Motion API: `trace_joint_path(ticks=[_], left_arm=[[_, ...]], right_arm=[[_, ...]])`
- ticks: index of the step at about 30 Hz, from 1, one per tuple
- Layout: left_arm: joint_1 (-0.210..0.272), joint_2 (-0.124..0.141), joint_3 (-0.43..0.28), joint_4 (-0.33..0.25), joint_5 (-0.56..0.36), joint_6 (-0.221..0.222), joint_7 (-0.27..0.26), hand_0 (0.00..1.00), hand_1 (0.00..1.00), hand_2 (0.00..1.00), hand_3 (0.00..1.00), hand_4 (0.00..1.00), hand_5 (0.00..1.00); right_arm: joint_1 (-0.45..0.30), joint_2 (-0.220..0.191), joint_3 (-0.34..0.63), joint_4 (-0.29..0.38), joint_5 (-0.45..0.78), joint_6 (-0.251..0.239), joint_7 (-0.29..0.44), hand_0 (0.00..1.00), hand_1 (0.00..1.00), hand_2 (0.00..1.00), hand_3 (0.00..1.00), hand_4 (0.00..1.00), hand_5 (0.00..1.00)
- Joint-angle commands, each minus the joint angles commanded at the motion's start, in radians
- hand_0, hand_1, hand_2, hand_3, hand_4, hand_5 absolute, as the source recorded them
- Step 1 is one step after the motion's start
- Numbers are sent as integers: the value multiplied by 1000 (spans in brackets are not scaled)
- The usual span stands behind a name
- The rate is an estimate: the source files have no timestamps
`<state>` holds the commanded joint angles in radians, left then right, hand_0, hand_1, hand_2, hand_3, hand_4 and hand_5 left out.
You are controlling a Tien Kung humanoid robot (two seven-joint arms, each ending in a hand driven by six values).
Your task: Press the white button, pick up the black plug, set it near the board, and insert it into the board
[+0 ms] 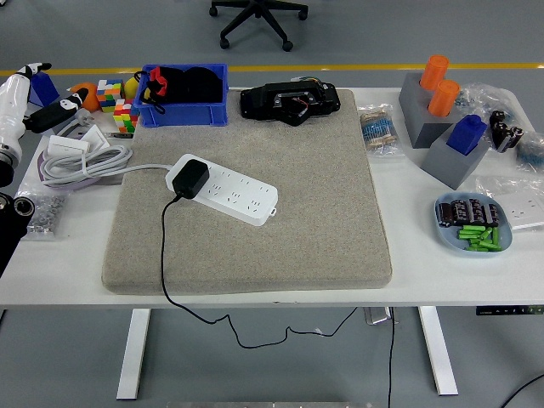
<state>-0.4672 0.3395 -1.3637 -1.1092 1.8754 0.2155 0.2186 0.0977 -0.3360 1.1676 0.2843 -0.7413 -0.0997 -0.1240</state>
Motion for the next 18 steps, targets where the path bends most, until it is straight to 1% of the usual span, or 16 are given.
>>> trace_joint_path(ticks=[5,10,18], left_arm=[[-4,-2,3,0,-2,0,-1,989,970,928,866,837,648],[-4,-4,2,0,-3,0,-1,989,970,928,861,837,648],[-2,-5,-3,2,-7,0,-9,990,969,925,857,835,647]], right_arm=[[-3,0,0,-2,2,1,-1,793,725,719,700,841,568],[-6,3,-4,-4,8,15,-9,781,717,717,699,839,568],[-2,1,-8,-2,6,12,-11,780,714,717,698,837,569]])
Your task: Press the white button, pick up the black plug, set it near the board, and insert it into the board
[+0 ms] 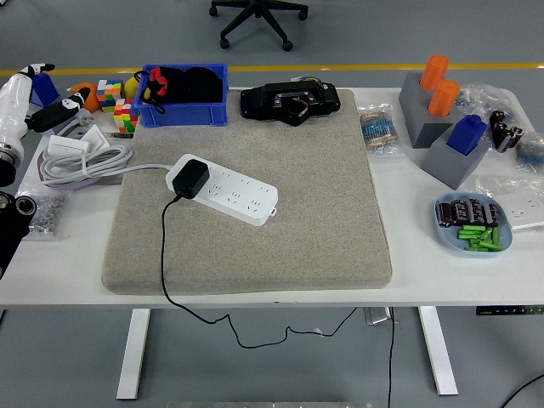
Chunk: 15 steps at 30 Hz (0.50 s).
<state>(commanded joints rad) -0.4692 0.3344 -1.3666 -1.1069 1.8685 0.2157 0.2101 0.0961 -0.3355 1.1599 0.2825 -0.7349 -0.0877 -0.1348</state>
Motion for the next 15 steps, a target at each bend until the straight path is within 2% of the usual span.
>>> trace_joint_path(ticks=[3,4,9,15], left_arm=[[-1,1,0,2,-3,10,-20,990,969,925,857,835,647],[-2,1,0,2,-3,13,-24,940,945,911,842,836,645],[-2,1,-2,2,-5,13,-23,940,945,911,842,836,645],[-3,1,2,-4,-35,38,-66,944,944,909,839,836,645]], right_arm=[[1,-2,-3,0,4,8,-4,780,714,717,698,837,569],[1,-3,-3,0,4,9,-5,776,711,711,693,831,564],[2,-1,1,0,-1,6,-7,776,711,711,693,831,564],[3,1,-2,3,-13,4,-27,774,710,710,691,825,561]])
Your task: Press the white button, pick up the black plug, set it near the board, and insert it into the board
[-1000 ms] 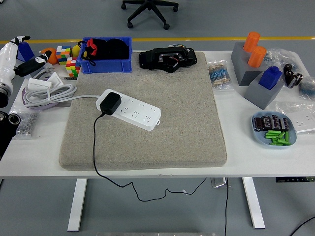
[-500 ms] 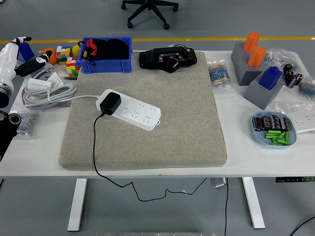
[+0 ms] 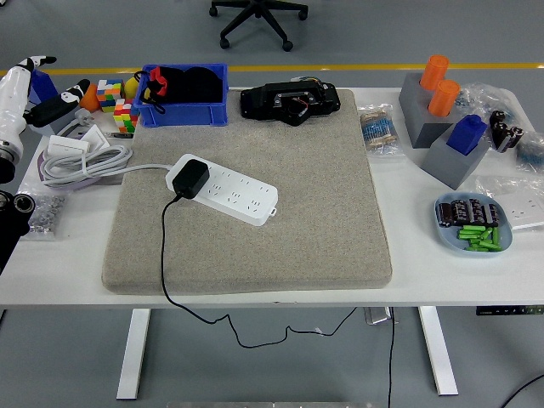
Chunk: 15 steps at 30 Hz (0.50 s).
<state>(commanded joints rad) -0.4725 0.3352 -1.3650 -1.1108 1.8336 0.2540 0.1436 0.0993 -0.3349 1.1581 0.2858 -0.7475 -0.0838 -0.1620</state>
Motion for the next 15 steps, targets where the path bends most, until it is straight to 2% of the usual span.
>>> trace_joint_path(ticks=[1,5,9,15], left_arm=[[-1,0,0,-1,1,-1,2,938,902,861,803,837,630],[-4,-1,1,-3,-1,-5,7,938,902,861,803,837,630],[-2,-1,4,-4,-26,10,-18,942,897,856,795,836,628],[1,-1,3,-3,-28,12,-20,938,885,846,784,834,614]], right_arm=[[0,0,0,0,0,1,-1,765,700,706,676,789,538],[0,-1,0,-1,-1,1,-3,765,700,706,676,789,538],[2,0,3,0,-4,1,-6,765,695,699,672,781,528],[1,0,2,0,-5,3,-9,763,691,694,660,765,517]])
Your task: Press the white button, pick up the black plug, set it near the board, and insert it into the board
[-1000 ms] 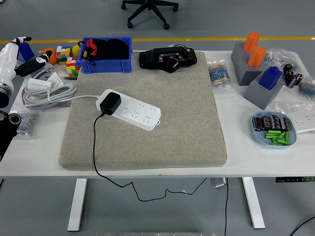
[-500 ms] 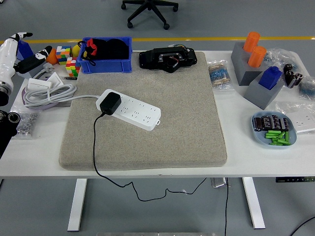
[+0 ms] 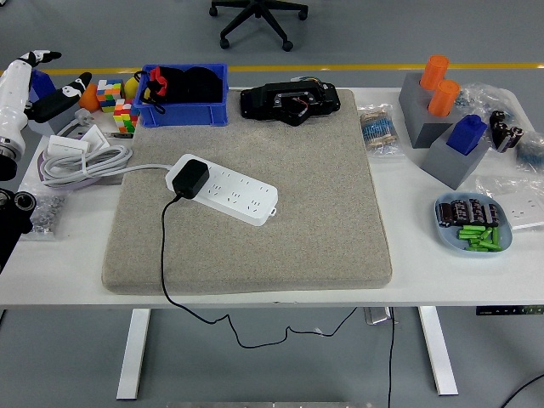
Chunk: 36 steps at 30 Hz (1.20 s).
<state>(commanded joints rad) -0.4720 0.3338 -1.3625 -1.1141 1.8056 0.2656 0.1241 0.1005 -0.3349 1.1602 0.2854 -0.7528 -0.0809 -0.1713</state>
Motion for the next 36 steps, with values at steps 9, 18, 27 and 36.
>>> trace_joint_path(ticks=[9,18,27,36], left_arm=[[4,-6,-2,3,-8,12,-7,937,875,840,771,838,597],[4,-7,2,0,-4,13,-4,937,856,829,760,825,568],[7,-11,7,0,-3,16,-7,936,856,830,757,826,567],[6,-10,5,-3,-2,19,-10,936,857,832,754,821,554]], right_arm=[[2,-3,-10,1,1,-1,0,763,690,693,660,763,509],[2,-2,-13,0,0,0,-1,754,686,692,647,739,483],[-2,-3,-19,-1,3,0,-2,756,685,689,645,732,476],[-5,-5,-16,0,2,-1,-2,755,683,687,640,718,455]])
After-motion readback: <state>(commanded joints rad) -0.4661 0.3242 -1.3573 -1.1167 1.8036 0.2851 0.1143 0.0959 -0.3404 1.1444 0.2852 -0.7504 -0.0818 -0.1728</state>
